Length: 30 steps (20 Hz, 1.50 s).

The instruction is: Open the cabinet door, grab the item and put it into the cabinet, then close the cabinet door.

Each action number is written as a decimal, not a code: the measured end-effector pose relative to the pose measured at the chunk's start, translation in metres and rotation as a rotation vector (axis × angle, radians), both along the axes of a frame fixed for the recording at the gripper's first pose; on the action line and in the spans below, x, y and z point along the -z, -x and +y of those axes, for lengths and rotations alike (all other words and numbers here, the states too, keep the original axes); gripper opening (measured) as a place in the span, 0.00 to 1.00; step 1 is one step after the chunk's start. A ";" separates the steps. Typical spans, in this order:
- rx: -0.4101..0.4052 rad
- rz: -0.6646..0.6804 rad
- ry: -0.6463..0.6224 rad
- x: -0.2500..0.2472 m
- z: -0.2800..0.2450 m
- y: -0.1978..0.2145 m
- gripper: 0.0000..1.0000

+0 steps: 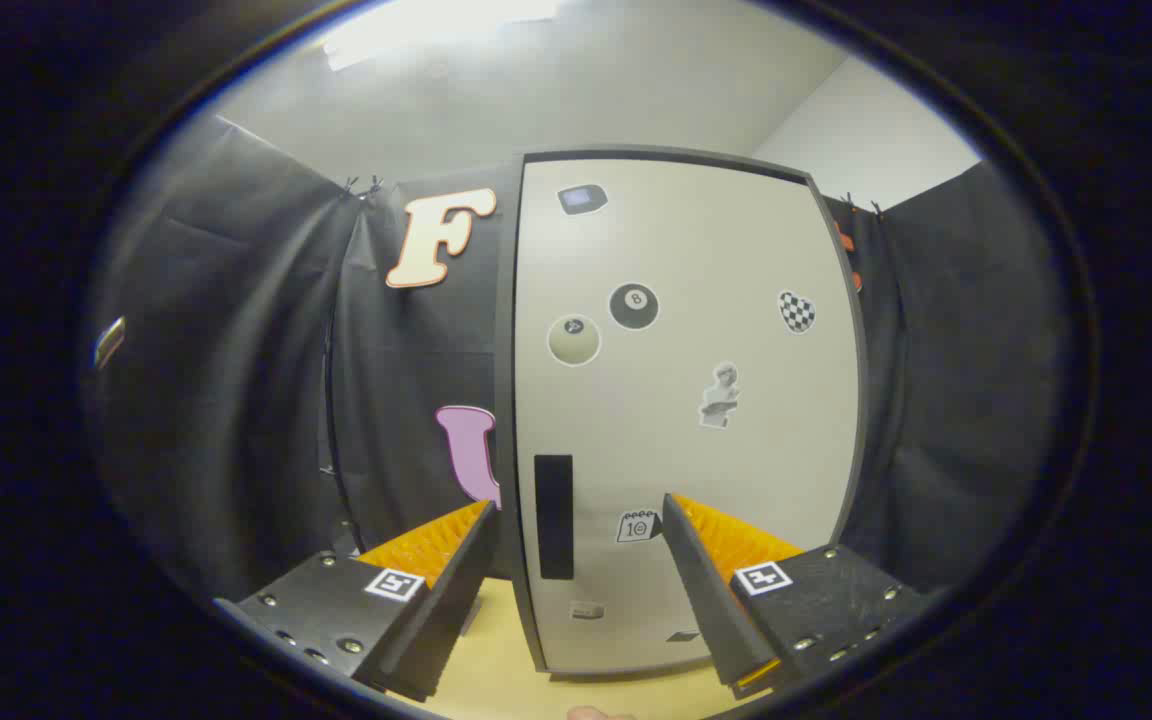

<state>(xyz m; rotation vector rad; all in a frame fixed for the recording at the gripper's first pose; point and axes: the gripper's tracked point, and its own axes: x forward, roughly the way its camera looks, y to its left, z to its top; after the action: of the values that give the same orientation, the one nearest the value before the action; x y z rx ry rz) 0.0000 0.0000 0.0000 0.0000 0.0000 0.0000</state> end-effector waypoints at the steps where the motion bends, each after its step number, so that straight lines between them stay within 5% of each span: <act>1: -0.013 0.001 0.002 0.000 0.004 -0.002 0.97; 10: -0.071 -0.005 -0.002 -0.003 0.021 -0.014 0.97; 30: -0.054 0.043 0.049 0.021 0.019 -0.041 0.97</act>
<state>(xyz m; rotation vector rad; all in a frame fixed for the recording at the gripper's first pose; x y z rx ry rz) 0.0413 0.0190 -0.0206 -0.0490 0.0434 0.0538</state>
